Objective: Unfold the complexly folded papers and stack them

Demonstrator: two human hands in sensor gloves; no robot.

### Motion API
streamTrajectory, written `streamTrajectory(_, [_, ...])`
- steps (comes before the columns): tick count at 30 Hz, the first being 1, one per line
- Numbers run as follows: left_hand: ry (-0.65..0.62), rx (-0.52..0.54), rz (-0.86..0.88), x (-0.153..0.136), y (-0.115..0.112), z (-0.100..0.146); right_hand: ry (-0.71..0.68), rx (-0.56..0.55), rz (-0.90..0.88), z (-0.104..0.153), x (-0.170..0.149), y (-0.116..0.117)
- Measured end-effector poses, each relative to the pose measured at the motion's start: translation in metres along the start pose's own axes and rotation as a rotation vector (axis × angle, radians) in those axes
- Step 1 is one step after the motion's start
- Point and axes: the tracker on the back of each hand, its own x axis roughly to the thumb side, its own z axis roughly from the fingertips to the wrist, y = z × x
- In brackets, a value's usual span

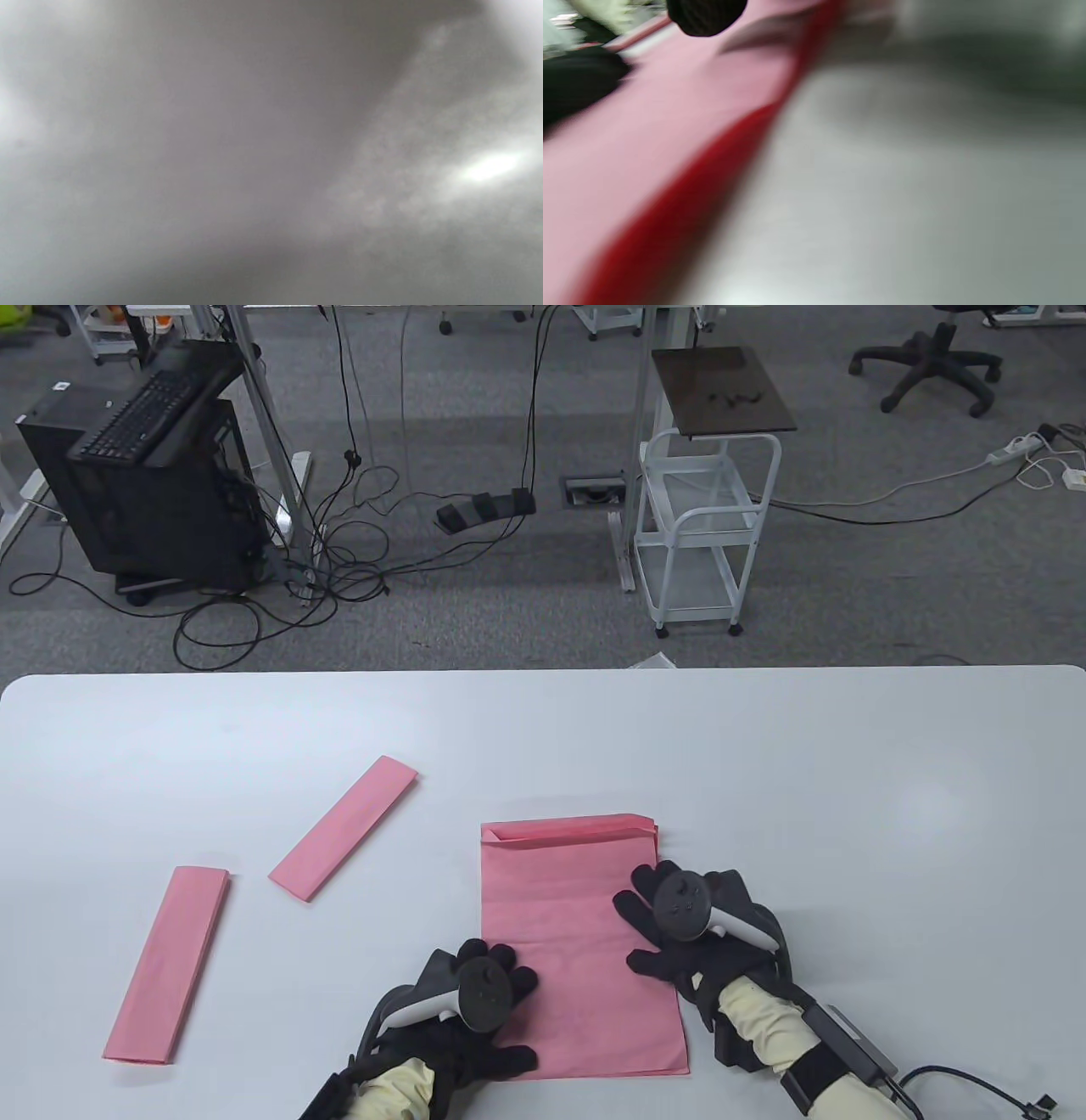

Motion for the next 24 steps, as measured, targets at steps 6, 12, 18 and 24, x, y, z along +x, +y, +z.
streamTrajectory(6, [0.001, 0.000, -0.001, 0.000, 0.000, 0.000, -0.064, 0.212, 0.034, -0.034, 0.034, 0.012])
streamTrajectory(12, [-0.003, 0.002, -0.001, 0.000, 0.000, 0.000, 0.077, 0.193, -0.080, -0.078, -0.001, -0.014])
streamTrajectory(18, [-0.007, 0.002, -0.002, 0.000, 0.000, 0.000, 0.289, 0.097, -0.282, -0.100, -0.048, -0.041])
streamTrajectory(24, [-0.007, 0.001, -0.001, 0.000, 0.000, 0.000, 0.337, 0.056, -0.332, -0.102, -0.053, -0.047])
